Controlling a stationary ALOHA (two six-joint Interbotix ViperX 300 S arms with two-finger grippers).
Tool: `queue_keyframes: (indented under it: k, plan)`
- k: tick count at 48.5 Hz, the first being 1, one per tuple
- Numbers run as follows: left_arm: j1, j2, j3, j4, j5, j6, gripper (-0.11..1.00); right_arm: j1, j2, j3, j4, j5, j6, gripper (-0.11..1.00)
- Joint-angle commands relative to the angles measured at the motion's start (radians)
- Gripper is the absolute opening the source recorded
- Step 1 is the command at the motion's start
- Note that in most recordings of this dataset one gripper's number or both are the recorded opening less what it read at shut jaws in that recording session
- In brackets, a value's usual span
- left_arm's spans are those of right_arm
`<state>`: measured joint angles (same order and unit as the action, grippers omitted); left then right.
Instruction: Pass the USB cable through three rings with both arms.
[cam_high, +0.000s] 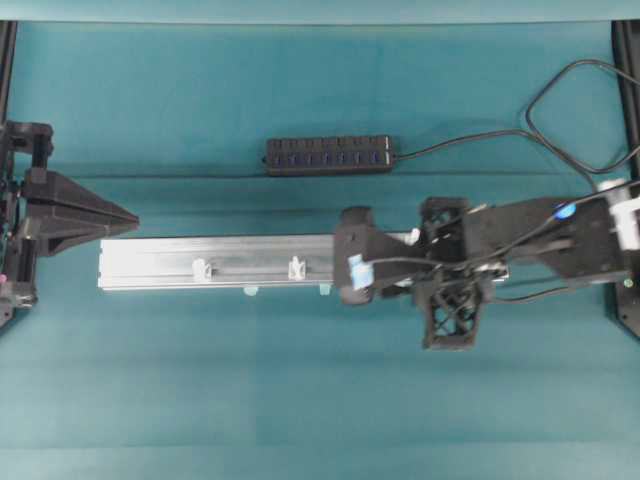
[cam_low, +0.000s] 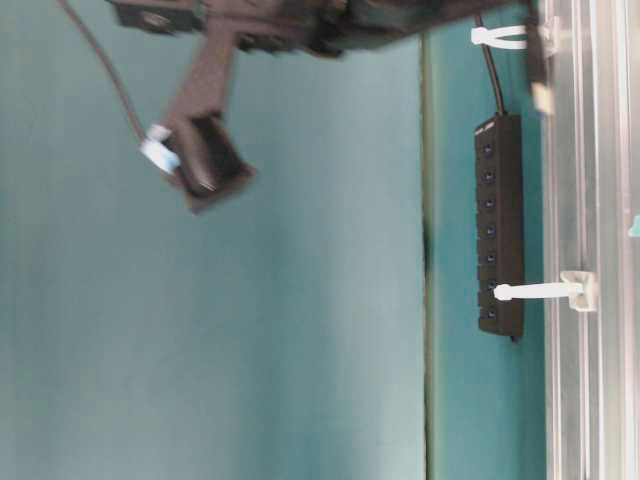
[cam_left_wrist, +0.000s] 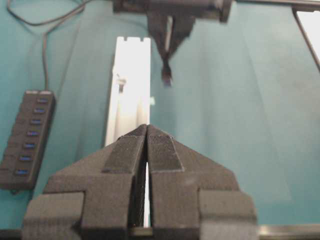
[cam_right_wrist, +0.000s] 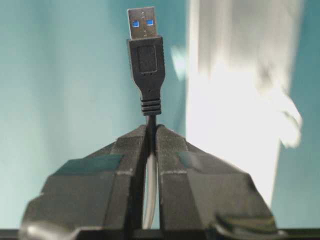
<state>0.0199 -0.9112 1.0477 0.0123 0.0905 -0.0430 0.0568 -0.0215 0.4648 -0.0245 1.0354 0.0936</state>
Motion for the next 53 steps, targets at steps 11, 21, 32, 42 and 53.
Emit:
queue_keyframes:
  k: [11, 21, 32, 42, 53]
  plan:
    - [0.000, 0.003, -0.032, 0.002, -0.006, 0.003, 0.02, -0.031, -0.129, 0.015, -0.058, 0.133, 0.006, -0.08]
    - [0.002, 0.003, -0.034, 0.002, -0.005, 0.003, 0.02, -0.057, -0.172, 0.078, -0.074, 0.135, 0.006, -0.08]
    - [0.002, 0.003, -0.034, 0.002, 0.003, 0.005, 0.02, -0.077, -0.253, 0.187, -0.112, 0.103, 0.006, -0.08]
    - [0.002, 0.005, -0.034, 0.002, 0.023, 0.002, 0.02, -0.100, -0.308, 0.291, -0.118, 0.031, 0.006, -0.08]
    - [0.000, 0.006, -0.034, 0.002, 0.025, 0.002, 0.02, -0.124, -0.287, 0.348, -0.117, -0.080, 0.006, -0.08]
